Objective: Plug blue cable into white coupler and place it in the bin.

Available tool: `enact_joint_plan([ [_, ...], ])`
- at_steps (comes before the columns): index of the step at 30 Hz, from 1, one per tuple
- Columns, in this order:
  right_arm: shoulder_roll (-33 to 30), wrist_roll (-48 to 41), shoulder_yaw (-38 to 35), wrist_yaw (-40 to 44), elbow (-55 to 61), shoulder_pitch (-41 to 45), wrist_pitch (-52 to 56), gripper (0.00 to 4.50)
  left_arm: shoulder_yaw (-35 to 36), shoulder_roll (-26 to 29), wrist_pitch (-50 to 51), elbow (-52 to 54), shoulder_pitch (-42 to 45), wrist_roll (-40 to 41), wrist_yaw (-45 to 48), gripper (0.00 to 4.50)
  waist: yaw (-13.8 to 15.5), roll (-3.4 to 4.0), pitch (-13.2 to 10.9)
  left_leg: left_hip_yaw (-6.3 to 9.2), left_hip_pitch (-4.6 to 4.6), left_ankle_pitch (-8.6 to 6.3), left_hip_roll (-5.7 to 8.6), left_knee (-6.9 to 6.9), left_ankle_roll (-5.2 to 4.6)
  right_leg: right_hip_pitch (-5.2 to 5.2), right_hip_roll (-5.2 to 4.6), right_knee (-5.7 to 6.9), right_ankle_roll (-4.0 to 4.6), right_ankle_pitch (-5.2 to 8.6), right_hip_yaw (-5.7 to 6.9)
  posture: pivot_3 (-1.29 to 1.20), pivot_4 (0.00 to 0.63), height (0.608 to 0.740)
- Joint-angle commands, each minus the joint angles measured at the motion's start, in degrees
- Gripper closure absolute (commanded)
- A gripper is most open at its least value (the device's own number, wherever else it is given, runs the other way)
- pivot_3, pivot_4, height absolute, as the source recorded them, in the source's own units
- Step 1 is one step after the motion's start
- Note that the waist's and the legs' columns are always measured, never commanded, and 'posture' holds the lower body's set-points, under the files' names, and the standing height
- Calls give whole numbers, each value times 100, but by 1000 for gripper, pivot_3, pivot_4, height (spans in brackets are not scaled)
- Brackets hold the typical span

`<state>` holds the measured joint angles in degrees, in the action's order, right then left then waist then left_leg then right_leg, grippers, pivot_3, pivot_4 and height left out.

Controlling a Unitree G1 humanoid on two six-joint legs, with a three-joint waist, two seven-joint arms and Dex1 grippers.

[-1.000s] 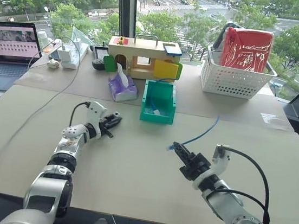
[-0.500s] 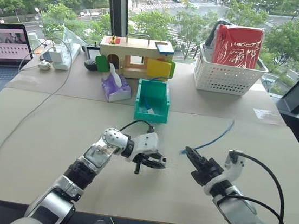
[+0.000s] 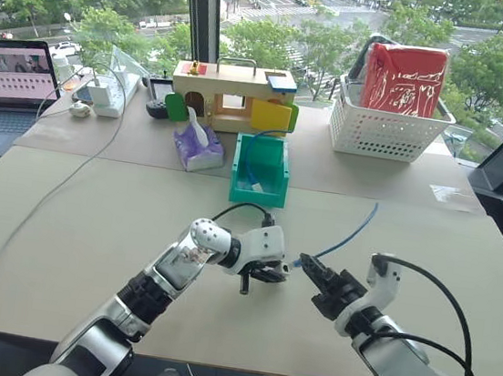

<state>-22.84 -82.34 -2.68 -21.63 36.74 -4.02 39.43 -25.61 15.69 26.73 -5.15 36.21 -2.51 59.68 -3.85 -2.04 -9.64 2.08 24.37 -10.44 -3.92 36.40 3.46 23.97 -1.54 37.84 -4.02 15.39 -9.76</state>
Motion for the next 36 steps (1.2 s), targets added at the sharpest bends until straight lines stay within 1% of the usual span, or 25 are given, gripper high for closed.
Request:
enact_joint_plan([
  [1, -33, -164, 33, -15, 217, 13, 26, 4500, -1, -9, 236, 218, -132, 140, -72, 3863, -1, 0, 0, 0, 0, 0, 0, 0, 0, 0, 0, 0, 0, 0, 0, 0, 150, 732],
  [4, 10, -148, 39, 54, 130, 61, -13, 4500, 48, -46, 333, 318, -214, 198, -183, 3863, -2, 0, 0, 0, 0, 0, 0, 0, 0, 0, 0, 0, -2, 1, 0, 0, 150, 732],
  [11, 154, 187, 96, 352, -273, 309, -30, 4500, 45, -89, 621, 481, -337, 297, -413, 3863, -2, 0, 0, 0, -2, 0, 0, 0, 0, 0, 1, 1, -1, 1, 0, 0, 150, 732],
  [22, 273, 483, 84, 688, -649, 436, -10, 4500, -19, -47, 467, 501, -276, 277, -578, 3863, 0, 0, 0, 0, -1, 0, 0, 0, 0, 0, 0, 0, -1, 0, 0, 0, 150, 732],
  [29, 508, 672, -101, 865, -621, 461, -206, 4500, 8, -35, 501, 533, -311, 321, -610, 3863, 1, 0, 0, 0, 0, 0, 0, 0, 0, 0, 0, 0, -1, 0, 0, 0, 150, 732],
  [36, 568, 809, -211, 878, -494, 377, -142, 4500, 47, -33, 586, 599, -339, 357, -681, 3863, -1, 0, 0, 0, -1, 0, 0, 0, 0, 1, 1, 1, -1, 0, 0, 0, 150, 732],
])
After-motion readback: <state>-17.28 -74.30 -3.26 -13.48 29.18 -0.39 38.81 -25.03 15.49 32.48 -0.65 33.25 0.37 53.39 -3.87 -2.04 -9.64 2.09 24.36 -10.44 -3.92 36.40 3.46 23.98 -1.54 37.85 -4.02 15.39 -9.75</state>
